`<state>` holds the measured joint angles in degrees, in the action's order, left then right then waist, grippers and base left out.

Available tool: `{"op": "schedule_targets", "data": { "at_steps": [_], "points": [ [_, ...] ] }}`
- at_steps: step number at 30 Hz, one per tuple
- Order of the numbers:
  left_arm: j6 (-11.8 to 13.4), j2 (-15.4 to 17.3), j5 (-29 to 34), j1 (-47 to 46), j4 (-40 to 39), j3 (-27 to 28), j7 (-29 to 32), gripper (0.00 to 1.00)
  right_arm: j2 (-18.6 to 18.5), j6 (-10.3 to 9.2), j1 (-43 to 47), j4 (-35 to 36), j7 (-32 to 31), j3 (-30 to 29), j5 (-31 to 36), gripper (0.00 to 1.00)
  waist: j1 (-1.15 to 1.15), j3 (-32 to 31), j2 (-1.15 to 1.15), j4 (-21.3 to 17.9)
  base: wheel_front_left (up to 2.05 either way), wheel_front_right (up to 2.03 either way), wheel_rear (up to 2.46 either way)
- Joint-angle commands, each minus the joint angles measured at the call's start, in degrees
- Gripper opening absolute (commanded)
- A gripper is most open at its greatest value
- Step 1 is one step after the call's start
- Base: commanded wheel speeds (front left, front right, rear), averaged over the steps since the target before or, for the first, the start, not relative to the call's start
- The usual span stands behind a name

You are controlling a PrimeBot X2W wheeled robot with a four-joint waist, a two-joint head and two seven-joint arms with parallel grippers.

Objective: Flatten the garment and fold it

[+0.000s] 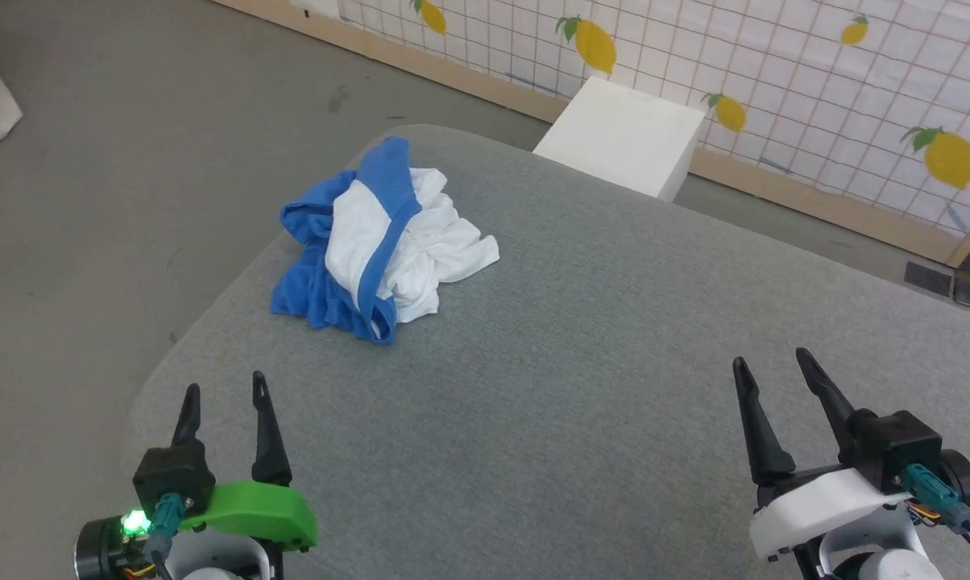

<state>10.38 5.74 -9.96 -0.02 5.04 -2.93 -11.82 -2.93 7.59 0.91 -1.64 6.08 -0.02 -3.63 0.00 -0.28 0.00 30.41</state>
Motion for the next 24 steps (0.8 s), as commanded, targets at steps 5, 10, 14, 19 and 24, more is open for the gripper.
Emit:
{"op": "schedule_targets", "data": {
  "at_steps": [5,10,14,19,24],
  "points": [
    [1.34,0.80,-1.23,0.99,-0.12,-0.30,-1.07,1.00,0.04,-0.09,-0.79,-0.07,0.73,-0.09,-0.60,1.00,0.00,-0.06,0.00,1.30,0.00,0.00,0.00],
    [2.14,1.04,-1.87,1.17,-0.14,-0.49,-1.61,1.00,0.04,-0.09,-0.88,-0.09,1.06,-0.18,-0.80,1.00,0.00,0.04,0.00,2.35,0.00,0.00,0.00],
    [2.60,1.17,-2.34,1.22,0.00,-0.82,-2.01,1.00,0.05,-0.09,-0.87,-0.11,1.30,-0.31,-0.92,1.00,0.00,0.15,0.00,3.31,0.00,0.00,0.00],
    [3.21,1.37,-3.01,1.20,0.22,-1.22,-2.59,1.00,0.05,-0.10,-0.95,0.03,1.50,-0.47,-1.06,1.00,0.00,0.48,0.00,4.74,0.00,0.00,0.00],
    [3.46,1.34,-3.35,0.93,0.45,-1.55,-2.80,1.00,0.05,-0.10,-0.98,0.19,1.41,-0.47,-0.92,1.00,0.00,0.89,0.00,5.50,0.00,0.00,0.00]
  ]
}}
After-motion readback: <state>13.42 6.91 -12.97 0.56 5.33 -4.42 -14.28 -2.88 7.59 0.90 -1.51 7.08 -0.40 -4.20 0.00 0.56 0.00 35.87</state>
